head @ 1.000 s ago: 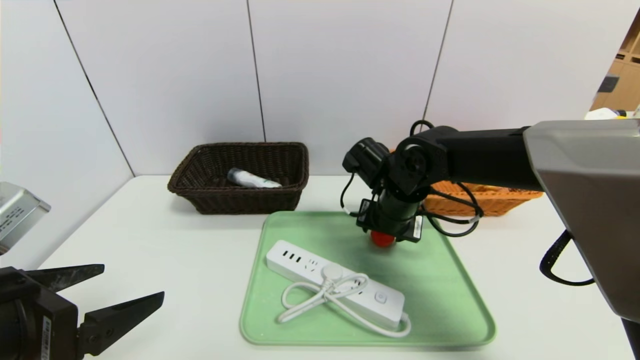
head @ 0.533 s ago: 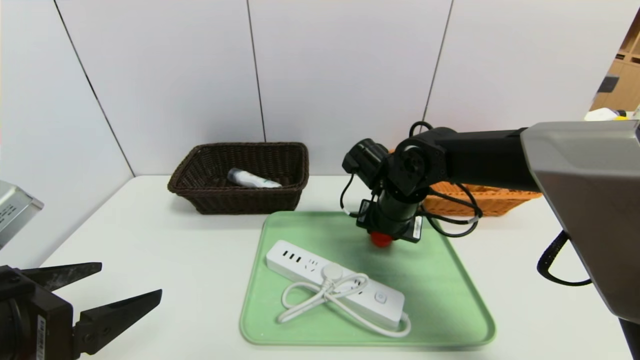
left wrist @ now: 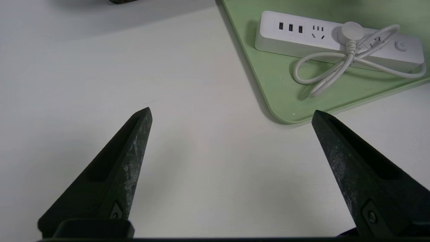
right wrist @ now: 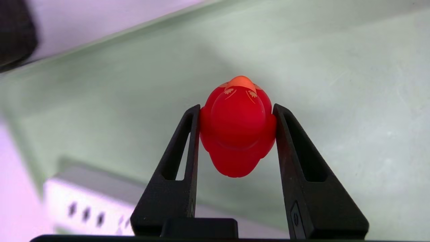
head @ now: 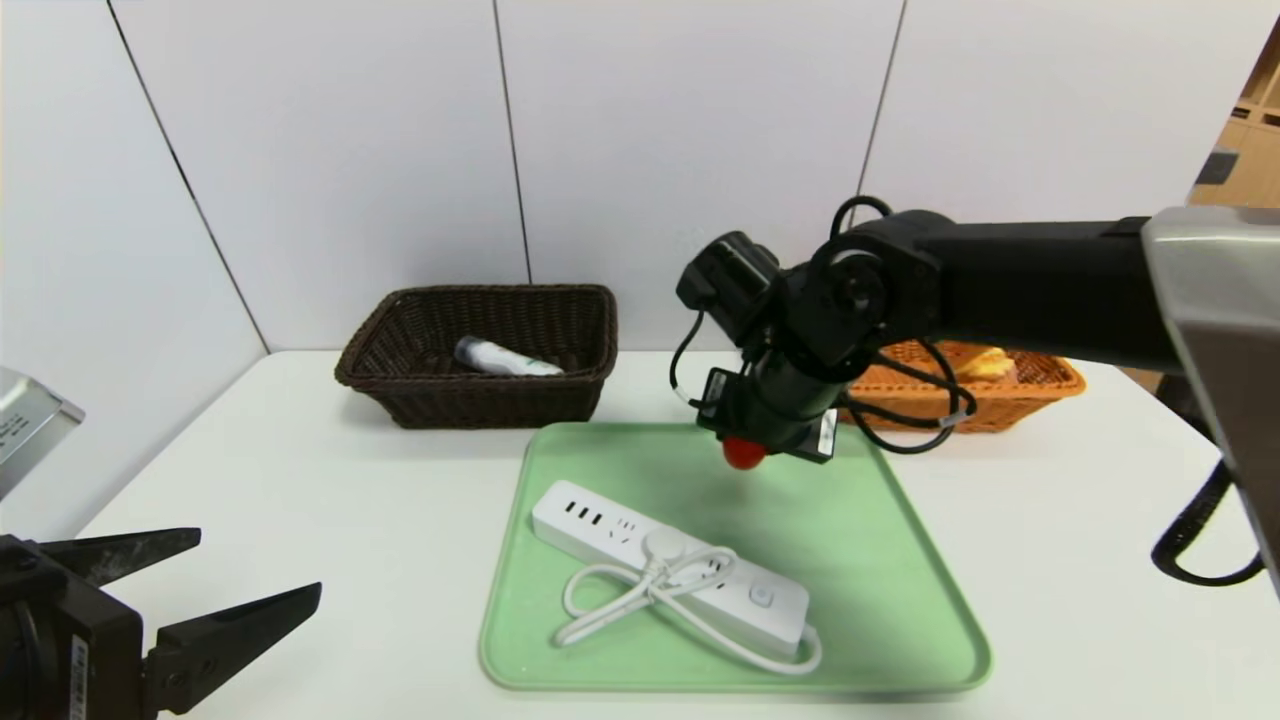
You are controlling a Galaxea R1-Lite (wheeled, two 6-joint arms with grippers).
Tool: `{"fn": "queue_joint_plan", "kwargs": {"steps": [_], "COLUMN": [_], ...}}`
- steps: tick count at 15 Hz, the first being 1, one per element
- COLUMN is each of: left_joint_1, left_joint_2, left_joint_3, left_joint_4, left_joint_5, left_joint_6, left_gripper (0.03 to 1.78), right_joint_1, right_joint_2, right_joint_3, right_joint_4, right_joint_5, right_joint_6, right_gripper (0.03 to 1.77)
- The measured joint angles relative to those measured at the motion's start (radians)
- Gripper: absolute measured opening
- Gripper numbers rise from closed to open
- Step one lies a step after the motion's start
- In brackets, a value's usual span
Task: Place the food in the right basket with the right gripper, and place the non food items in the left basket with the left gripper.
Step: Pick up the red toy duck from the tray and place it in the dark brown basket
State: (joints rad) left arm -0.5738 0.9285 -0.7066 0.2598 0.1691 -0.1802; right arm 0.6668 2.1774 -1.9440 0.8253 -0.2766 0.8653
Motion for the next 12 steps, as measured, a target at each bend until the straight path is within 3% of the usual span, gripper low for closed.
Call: {"fn": "queue_joint_plan", "kwargs": {"steps": [3, 7, 12], "left_joint_1": [0.0, 0.0, 0.0], "left_joint_2": [0.0, 0.0, 0.003], "left_joint_3": [0.002, 0.019, 0.026], "left_joint_4": [0.001, 0.002, 0.003], "left_joint_5": [0.0, 0.0, 0.009], "left_joint_6": [0.0, 0.002, 0.002], "left_gripper": [1.69, 1.69, 1.69], "right_joint_1": [0.047, 0.066, 0.079], "right_joint_2": [-0.084, -0.144, -0.098], "right_joint_3": [-0.005, -0.006, -0.006], "right_joint_4": [-0.07, -0.361, -0.744], "right_joint_5": [-0.002, 0.006, 0.1], "right_joint_6": [-0.047, -0.157, -0.287], "right_gripper": [0.69, 0.67, 0.67]}}
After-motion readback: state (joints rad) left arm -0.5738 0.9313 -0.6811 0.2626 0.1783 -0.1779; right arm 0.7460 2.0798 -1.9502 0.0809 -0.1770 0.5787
